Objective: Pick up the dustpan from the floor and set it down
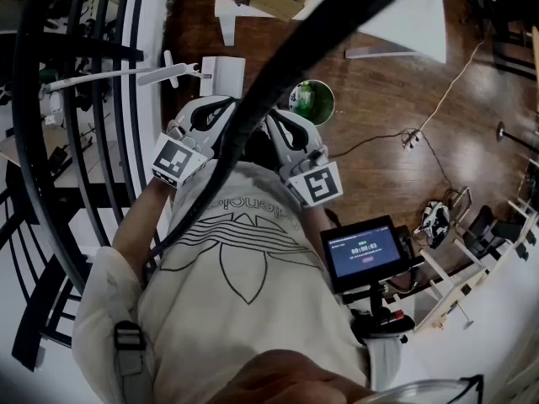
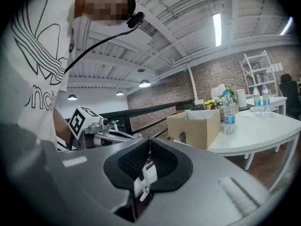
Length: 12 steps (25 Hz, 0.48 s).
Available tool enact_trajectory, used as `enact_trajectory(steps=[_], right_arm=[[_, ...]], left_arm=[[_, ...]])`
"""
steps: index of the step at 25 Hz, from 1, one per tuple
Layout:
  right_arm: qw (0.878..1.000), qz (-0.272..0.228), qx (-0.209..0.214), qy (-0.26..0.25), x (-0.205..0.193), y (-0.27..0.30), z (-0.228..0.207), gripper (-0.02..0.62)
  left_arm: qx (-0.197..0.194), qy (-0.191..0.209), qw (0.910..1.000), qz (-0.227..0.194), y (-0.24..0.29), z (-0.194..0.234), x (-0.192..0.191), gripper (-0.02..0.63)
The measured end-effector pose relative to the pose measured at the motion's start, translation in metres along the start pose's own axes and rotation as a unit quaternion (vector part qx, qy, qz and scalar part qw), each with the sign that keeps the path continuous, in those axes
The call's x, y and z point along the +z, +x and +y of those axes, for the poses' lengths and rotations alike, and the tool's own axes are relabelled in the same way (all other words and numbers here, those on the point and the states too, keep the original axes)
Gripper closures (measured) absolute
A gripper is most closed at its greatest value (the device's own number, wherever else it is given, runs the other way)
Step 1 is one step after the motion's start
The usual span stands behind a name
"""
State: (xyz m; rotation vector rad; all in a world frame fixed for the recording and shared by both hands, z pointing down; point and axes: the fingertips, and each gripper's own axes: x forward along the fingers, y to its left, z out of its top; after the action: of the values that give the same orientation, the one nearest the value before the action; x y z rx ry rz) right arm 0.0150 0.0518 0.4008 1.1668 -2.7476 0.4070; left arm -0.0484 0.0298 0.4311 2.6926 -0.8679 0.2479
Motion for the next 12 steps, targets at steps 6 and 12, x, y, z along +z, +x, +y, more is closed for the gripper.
enact_trajectory(steps=[6,12], right_arm=[[1.0,0.008,0.003,0.007,0.0,-0.001,0.001,0.509],[0.999,0.038,0.003,0.032,-0.013,-0.009,0.009,0.515]], left_arm=[[0.053,-0.017,0.997,0.054,0.005,0.026,-0.045,0.349],[0.135,0.001,0.9814,0.136,-0.016,0.08,-0.111,0.188]])
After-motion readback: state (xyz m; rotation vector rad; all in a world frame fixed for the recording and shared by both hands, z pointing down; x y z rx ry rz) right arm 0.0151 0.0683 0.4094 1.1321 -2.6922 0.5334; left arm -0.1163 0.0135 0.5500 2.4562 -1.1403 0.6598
